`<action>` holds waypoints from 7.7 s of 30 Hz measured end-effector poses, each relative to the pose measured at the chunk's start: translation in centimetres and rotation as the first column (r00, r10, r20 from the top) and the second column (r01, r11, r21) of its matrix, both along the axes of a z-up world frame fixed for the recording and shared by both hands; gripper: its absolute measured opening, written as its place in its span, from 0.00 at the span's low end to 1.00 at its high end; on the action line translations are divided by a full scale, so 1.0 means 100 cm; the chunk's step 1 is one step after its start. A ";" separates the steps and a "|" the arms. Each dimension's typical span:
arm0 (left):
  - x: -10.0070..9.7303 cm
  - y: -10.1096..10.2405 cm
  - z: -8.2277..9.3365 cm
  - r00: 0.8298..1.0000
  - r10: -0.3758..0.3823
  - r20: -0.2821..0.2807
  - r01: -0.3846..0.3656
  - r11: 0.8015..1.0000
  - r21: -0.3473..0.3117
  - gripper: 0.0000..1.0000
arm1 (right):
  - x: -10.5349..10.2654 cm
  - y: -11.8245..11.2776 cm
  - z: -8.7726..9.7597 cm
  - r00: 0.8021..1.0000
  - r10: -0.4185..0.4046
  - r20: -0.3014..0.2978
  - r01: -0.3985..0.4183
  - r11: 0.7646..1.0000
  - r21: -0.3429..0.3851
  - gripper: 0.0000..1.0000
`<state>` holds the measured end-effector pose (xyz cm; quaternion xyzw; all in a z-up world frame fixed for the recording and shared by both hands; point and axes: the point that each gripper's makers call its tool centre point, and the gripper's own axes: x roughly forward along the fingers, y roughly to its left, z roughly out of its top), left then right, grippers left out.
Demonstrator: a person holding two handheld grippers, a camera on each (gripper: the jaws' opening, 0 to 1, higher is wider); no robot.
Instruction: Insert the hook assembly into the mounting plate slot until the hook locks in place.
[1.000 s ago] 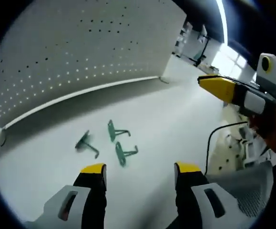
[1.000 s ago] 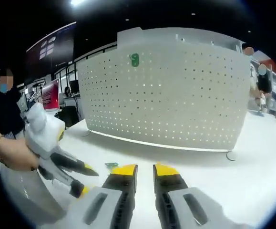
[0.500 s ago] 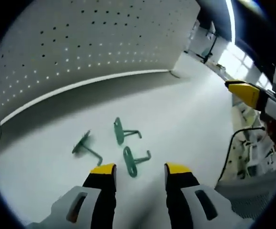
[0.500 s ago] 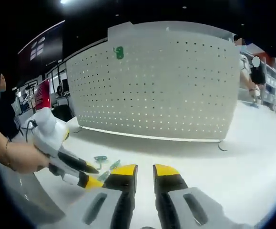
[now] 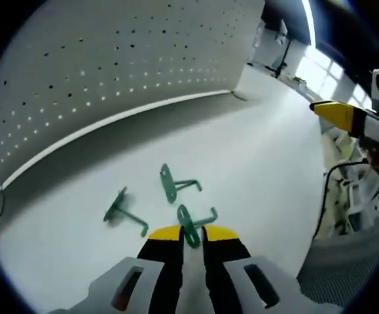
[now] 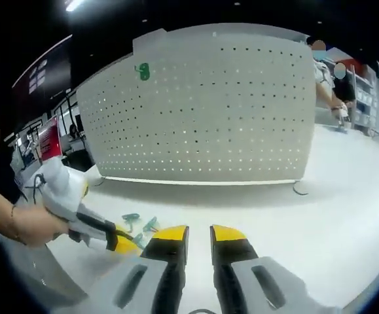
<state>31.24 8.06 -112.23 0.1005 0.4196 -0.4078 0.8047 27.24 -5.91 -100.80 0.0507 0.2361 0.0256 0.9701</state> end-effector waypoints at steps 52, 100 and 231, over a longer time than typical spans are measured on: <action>0.020 0.035 0.168 0.985 0.108 0.136 -0.047 0.920 -0.389 0.01 | 0.028 0.115 0.084 0.973 0.207 0.100 -0.229 0.848 0.478 0.11; -0.015 0.081 0.244 0.808 0.134 0.574 0.016 0.968 -0.249 0.01 | 0.024 0.211 0.128 0.929 0.341 0.144 -0.314 0.524 0.791 0.00; -0.011 0.127 0.214 0.933 0.349 0.093 -0.233 0.779 -0.582 0.99 | 0.224 0.058 0.205 0.799 -0.046 0.600 0.124 0.988 -0.089 0.00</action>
